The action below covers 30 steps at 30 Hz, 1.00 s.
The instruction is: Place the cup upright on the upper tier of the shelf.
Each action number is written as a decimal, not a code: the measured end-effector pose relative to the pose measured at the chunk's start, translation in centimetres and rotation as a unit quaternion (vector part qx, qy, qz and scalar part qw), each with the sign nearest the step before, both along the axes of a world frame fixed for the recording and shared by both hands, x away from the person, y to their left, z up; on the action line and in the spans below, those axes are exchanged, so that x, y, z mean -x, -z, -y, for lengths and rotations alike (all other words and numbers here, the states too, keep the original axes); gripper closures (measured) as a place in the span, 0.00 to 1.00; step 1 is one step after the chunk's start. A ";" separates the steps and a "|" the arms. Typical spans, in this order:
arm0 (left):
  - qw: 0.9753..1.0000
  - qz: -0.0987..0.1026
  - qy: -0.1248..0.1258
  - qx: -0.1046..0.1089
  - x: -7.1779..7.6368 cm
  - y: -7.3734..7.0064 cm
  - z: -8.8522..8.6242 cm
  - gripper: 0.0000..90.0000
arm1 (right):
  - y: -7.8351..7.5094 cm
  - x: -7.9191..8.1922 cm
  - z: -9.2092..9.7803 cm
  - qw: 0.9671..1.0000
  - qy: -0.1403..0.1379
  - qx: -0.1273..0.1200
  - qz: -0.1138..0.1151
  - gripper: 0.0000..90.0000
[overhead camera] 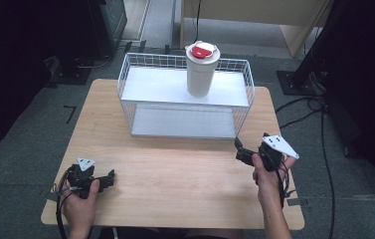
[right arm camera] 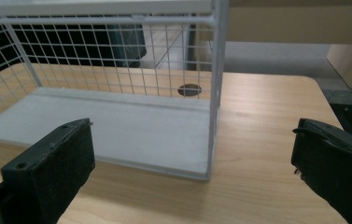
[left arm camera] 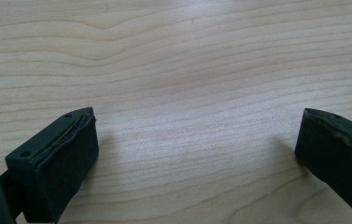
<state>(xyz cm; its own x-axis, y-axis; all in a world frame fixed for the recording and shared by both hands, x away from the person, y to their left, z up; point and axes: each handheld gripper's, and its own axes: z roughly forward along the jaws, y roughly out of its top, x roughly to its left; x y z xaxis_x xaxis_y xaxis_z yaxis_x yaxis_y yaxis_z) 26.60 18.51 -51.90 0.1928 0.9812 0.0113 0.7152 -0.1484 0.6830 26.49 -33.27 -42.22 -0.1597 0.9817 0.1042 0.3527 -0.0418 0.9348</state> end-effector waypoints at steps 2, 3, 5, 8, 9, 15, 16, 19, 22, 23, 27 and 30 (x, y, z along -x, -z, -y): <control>1.000 0.000 0.000 0.000 0.0 0.0 0.0 0.00 | 0.9 0.5 0.5 1.000 0.006 -0.003 -0.008 0.00; 1.000 0.000 0.000 0.000 0.0 0.0 0.0 0.00 | 1.1 0.6 0.6 1.000 0.007 -0.004 -0.012 0.00; 1.000 0.000 0.000 0.000 0.0 0.0 0.0 0.00 | 1.7 0.9 0.9 1.000 0.008 -0.003 -0.018 0.00; 1.000 0.000 0.000 0.000 0.0 0.0 0.0 0.00 | 2.5 1.3 1.2 1.000 0.013 0.002 -0.027 0.00; 1.000 0.000 0.000 0.000 0.0 0.0 0.0 0.00 | 2.8 1.4 1.4 0.999 0.015 0.005 -0.029 0.00; 1.000 0.000 -0.001 0.001 0.0 0.0 0.0 0.00 | 4.5 2.2 2.2 0.998 0.028 0.012 -0.048 0.00; 1.000 0.000 0.000 0.001 0.0 0.0 0.0 0.00 | 4.7 2.3 2.3 0.998 0.029 0.014 -0.049 0.00; 1.000 0.000 0.000 0.000 0.0 0.0 0.0 0.00 | 5.4 2.6 2.7 0.998 0.032 0.020 -0.058 0.00; 1.000 0.000 0.000 0.001 0.0 0.0 0.0 0.00 | 5.9 2.7 2.9 0.997 0.033 0.027 -0.066 0.00; 1.000 0.000 -0.001 0.001 0.0 0.0 0.0 0.00 | 6.1 2.7 3.1 0.997 0.036 0.026 -0.069 0.00; 1.000 0.000 0.000 0.000 0.0 0.0 0.0 0.00 | 7.0 2.9 3.6 0.996 0.040 0.031 -0.079 0.00; 1.000 0.000 0.000 0.000 0.0 0.0 0.0 0.00 | 7.6 3.1 3.9 0.994 0.044 0.043 -0.090 0.00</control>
